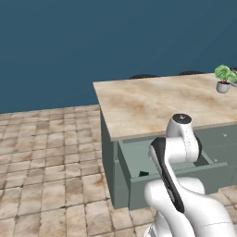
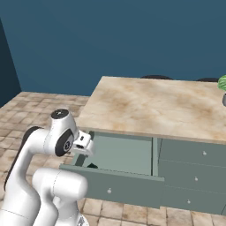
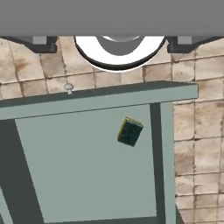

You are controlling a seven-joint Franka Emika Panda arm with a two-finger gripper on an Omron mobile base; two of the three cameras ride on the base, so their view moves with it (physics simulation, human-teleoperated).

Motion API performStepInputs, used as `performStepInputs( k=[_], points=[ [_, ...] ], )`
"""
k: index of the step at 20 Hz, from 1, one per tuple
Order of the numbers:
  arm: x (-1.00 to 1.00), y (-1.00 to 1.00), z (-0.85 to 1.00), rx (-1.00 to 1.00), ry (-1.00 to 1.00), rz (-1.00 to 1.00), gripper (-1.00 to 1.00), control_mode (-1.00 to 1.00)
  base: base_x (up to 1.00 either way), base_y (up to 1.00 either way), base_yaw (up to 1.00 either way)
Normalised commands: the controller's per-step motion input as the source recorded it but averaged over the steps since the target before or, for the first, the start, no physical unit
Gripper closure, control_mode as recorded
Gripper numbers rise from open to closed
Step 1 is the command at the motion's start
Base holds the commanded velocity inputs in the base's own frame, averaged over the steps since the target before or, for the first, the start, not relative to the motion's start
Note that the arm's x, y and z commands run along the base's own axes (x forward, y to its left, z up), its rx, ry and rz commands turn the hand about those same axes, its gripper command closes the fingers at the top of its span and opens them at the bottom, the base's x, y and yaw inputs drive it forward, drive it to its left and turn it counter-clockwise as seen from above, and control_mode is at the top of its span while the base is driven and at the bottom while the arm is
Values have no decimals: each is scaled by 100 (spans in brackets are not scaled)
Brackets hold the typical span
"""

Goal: Restock the sink supplies by placing the sponge and soap dispenser on the counter and next to the sink. Make sure the soap dispenser is upright.

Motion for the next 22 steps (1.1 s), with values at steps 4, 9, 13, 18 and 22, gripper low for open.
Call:
performStepInputs(
  k=[4, 9, 13, 18, 22],
  points=[
    [17, 0, -5, 18, 0, -36, -100, -100, 0, 0, 0],
    [12, 0, -9, 11, 0, -25, -100, -100, 0, 0, 0],
    [32, 0, 0, 8, 0, -19, -100, -100, 0, 0, 0],
    [38, 12, 0, 1, 4, -14, -100, -100, 0, 0, 0],
    [39, 30, 0, -5, 18, -9, -100, -100, 0, 0, 0]
  ],
)
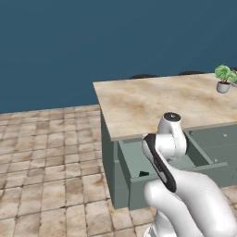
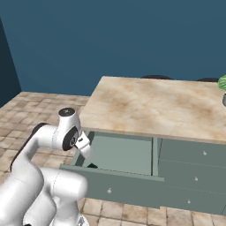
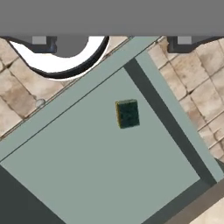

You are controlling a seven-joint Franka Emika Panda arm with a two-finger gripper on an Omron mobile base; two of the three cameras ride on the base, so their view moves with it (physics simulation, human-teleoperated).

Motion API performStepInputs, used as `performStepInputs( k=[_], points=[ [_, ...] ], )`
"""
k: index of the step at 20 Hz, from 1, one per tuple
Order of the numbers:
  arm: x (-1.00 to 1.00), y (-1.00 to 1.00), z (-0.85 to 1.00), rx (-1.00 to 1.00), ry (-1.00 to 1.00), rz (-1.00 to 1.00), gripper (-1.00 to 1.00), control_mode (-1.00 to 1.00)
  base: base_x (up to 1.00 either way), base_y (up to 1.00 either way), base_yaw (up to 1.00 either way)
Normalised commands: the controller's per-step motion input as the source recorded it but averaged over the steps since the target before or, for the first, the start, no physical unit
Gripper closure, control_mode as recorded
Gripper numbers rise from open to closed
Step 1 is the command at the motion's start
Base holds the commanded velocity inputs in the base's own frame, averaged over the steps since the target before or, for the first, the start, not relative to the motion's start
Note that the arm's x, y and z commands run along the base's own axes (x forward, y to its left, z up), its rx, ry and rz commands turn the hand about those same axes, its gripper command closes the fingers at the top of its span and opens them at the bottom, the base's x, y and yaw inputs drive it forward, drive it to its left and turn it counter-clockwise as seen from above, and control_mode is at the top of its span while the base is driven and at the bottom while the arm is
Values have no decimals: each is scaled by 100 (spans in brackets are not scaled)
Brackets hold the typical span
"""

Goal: Restock the sink supplies by placing the sponge and soap dispenser on the counter and next to the sink. Make sure the soap dispenser is upright.

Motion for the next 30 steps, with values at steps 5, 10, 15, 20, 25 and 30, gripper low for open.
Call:
performStepInputs(
  k=[5, 10, 15, 20, 25, 30],
  points=[
    [14, 20, -1, -3, 8, -5, -100, -100, 0, 0, 0],
    [0, 25, -23, -5, 0, -2, -100, -100, 0, 0, 0],
    [0, -5, -58, 0, -2, 0, -100, -100, 0, 0, 0],
    [10, -17, -54, 1, -5, 0, -100, -100, 0, 0, 0],
    [30, -12, -36, 3, -1, 0, -100, -100, 0, 0, 0],
    [4, -21, -36, 4, -2, 0, -100, -100, 0, 0, 0]
  ],
)
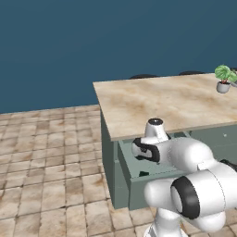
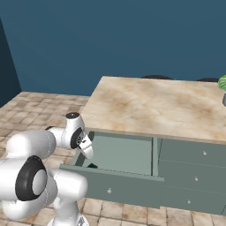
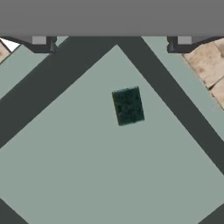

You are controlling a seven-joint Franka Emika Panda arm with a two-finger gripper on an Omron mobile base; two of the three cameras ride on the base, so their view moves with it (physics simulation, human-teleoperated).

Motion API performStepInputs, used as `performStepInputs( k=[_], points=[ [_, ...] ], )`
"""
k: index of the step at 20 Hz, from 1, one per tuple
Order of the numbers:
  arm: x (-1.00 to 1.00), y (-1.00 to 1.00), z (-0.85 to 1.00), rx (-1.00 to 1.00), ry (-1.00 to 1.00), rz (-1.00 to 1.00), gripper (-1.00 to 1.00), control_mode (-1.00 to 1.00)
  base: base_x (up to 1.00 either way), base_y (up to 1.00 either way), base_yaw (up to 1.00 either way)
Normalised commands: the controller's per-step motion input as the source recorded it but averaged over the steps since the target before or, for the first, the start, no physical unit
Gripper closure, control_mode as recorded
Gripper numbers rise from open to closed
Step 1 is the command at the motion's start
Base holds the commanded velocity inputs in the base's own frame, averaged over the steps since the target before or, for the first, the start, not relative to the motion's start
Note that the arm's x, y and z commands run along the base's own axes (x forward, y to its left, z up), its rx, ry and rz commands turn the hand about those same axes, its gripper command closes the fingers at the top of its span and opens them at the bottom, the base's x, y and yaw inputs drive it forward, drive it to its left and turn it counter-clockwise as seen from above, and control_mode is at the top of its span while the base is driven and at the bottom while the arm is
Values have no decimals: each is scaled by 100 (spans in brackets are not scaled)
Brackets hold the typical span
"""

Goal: Restock the sink supplies by placing the sponge and soap dispenser on the counter and next to the sink. Make sure the soap dispenser is upright.

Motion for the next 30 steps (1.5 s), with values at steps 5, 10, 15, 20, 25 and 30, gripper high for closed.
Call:
performStepInputs(
  k=[5, 10, 15, 20, 25, 30],
  points=[
    [2, -20, -32, 4, 0, 0, -100, -100, 0, 0, 0],
    [0, -15, -35, 2, 0, 1, -100, -100, 0, 0, 0],
    [0, 0, -33, 0, -1, 1, -100, -100, 0, 0, 0],
    [0, 0, -33, 0, -4, 4, -100, -100, 0, 0, 0],
    [0, 0, -30, 0, -6, 5, -100, -100, 0, 0, 0],
    [0, 0, -18, 0, -6, 2, -100, -100, 0, 0, 0]
  ],
)
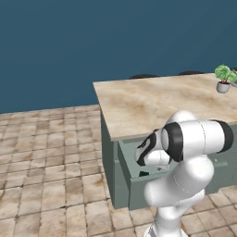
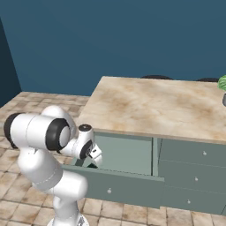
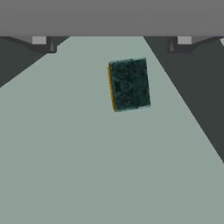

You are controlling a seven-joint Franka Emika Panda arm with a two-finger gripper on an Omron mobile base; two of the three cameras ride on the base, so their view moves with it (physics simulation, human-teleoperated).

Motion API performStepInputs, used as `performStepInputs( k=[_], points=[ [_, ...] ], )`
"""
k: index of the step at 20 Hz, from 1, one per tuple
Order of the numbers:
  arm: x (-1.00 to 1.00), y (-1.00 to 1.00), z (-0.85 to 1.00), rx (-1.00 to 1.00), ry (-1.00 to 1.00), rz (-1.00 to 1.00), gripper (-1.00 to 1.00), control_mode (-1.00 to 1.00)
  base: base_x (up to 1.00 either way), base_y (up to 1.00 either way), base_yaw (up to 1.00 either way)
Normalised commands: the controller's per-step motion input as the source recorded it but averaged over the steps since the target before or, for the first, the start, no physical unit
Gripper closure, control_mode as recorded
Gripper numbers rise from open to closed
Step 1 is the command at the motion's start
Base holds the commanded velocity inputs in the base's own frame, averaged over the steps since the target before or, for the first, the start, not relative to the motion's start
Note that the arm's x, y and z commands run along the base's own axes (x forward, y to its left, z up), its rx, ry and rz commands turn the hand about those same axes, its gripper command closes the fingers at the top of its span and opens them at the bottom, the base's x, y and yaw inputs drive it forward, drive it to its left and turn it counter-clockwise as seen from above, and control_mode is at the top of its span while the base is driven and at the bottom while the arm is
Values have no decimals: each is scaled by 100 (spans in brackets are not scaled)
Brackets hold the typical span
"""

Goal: Restock the sink supplies by placing the sponge and soap dispenser on the counter and next to the sink. Make sure the soap dispenser is upright.

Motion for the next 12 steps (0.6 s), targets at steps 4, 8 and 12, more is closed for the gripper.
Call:
performStepInputs(
  k=[4, 8, 12],
  points=[
    [0, 6, -12, 0, -2, 0, -100, -100, 0, 0, 0],
    [0, 14, -18, 0, 0, 0, -100, -100, 0, 0, 0],
    [0, 9, -27, 0, 0, 0, -100, -100, 0, 0, 0]
  ],
)
